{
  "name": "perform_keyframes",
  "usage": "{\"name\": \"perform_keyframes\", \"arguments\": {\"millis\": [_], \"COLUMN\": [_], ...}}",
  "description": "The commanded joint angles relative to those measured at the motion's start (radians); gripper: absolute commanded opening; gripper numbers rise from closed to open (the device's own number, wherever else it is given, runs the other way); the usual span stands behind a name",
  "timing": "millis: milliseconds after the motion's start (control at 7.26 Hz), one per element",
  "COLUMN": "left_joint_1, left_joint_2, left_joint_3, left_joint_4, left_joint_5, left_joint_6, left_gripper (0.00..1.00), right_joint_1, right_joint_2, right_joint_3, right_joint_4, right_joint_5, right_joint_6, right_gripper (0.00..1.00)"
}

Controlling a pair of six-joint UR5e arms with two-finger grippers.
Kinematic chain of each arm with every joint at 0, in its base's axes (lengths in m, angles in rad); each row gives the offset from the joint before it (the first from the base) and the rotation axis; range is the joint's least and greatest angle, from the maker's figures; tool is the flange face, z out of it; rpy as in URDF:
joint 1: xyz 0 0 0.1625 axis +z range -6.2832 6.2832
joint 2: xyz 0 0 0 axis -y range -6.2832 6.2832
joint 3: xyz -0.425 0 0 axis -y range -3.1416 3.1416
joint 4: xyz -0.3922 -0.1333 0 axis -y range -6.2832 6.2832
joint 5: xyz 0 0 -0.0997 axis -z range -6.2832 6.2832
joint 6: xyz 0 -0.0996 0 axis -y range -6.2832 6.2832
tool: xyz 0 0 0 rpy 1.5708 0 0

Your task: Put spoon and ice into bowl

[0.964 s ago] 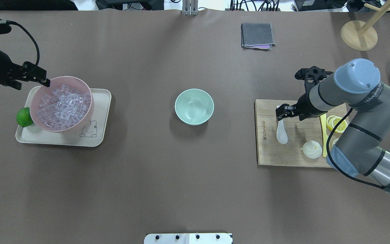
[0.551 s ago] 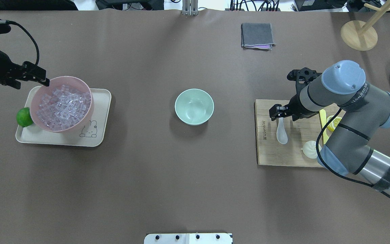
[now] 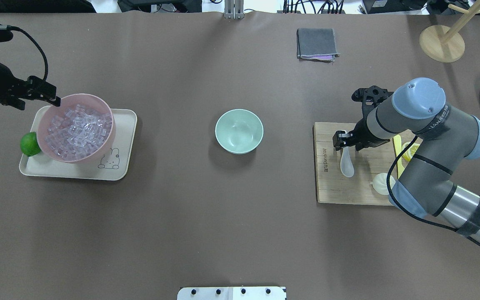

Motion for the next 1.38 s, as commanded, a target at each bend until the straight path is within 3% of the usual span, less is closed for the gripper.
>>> {"name": "perform_keyframes", "arguments": {"millis": [0,826,1239], "left_joint_1": [-0.002,0.0,0.002], "left_joint_2": [0.002,0.003,0.014], "left_joint_3": [-0.002,0.004,0.01], "left_joint_4": [0.0,0.0,-0.002], "left_joint_5": [0.0,0.0,0.0], "left_joint_6": [-0.001,-0.001,0.002], "left_gripper": [0.97,0.97,0.97], "right_joint_1": [0.0,0.007,-0.016], "right_joint_2": [0.001,0.05,0.285], "right_joint_3": [0.002,0.021,-0.049], "right_joint_4": [0.0,-0.014,-0.05], "right_joint_5": [0.006,0.01,-0.009], "right_joint_6": [0.0,0.046,0.313], "right_gripper": [0.0,0.0,0.0]}}
